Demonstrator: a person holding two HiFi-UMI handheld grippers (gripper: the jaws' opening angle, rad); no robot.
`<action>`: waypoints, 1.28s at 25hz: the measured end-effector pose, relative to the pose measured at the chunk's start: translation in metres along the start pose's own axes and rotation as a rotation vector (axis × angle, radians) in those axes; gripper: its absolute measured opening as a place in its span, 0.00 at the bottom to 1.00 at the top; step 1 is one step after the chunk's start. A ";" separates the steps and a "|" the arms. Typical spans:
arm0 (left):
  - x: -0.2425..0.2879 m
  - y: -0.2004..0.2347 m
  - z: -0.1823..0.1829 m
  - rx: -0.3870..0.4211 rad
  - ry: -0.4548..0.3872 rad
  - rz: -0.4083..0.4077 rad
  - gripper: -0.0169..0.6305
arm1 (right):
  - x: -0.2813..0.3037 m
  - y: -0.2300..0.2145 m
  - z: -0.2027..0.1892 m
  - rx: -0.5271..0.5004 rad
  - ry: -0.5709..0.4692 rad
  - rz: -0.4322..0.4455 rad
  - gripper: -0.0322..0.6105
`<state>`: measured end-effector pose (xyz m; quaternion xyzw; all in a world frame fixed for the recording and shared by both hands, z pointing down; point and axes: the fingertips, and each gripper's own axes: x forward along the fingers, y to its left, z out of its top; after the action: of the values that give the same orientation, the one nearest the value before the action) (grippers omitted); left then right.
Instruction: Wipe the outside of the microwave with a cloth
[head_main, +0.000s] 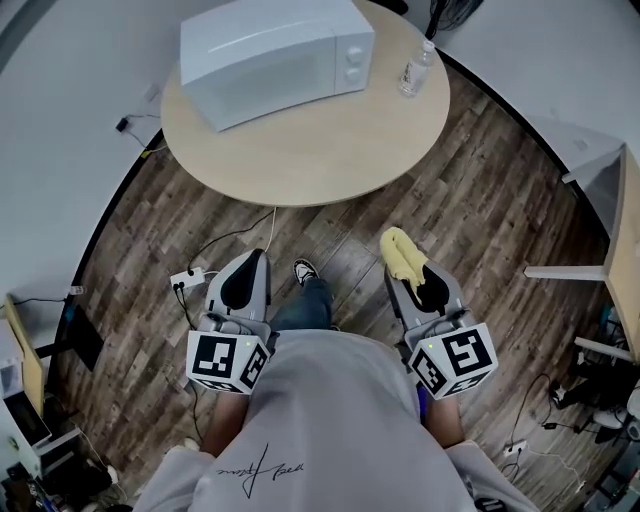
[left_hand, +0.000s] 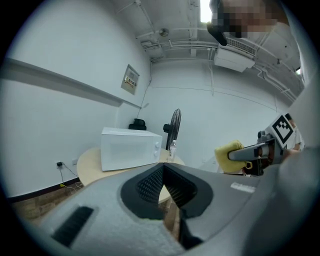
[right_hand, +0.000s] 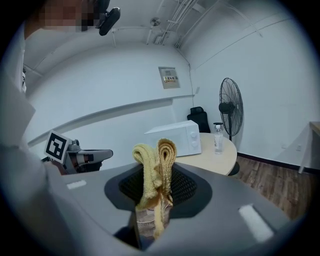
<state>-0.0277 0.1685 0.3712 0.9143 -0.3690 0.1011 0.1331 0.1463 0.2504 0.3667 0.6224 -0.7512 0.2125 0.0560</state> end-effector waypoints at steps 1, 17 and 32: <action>0.007 0.006 0.005 0.005 0.004 0.000 0.01 | 0.010 -0.002 0.005 0.000 0.000 0.003 0.24; 0.063 0.097 0.060 0.018 -0.103 -0.038 0.02 | 0.133 -0.012 0.059 0.048 -0.091 0.045 0.24; 0.056 0.153 0.062 -0.026 -0.118 0.097 0.01 | 0.202 -0.073 0.113 -0.007 -0.246 -0.088 0.24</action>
<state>-0.0902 0.0064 0.3541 0.8978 -0.4216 0.0484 0.1178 0.1919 0.0123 0.3536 0.6758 -0.7252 0.1292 -0.0249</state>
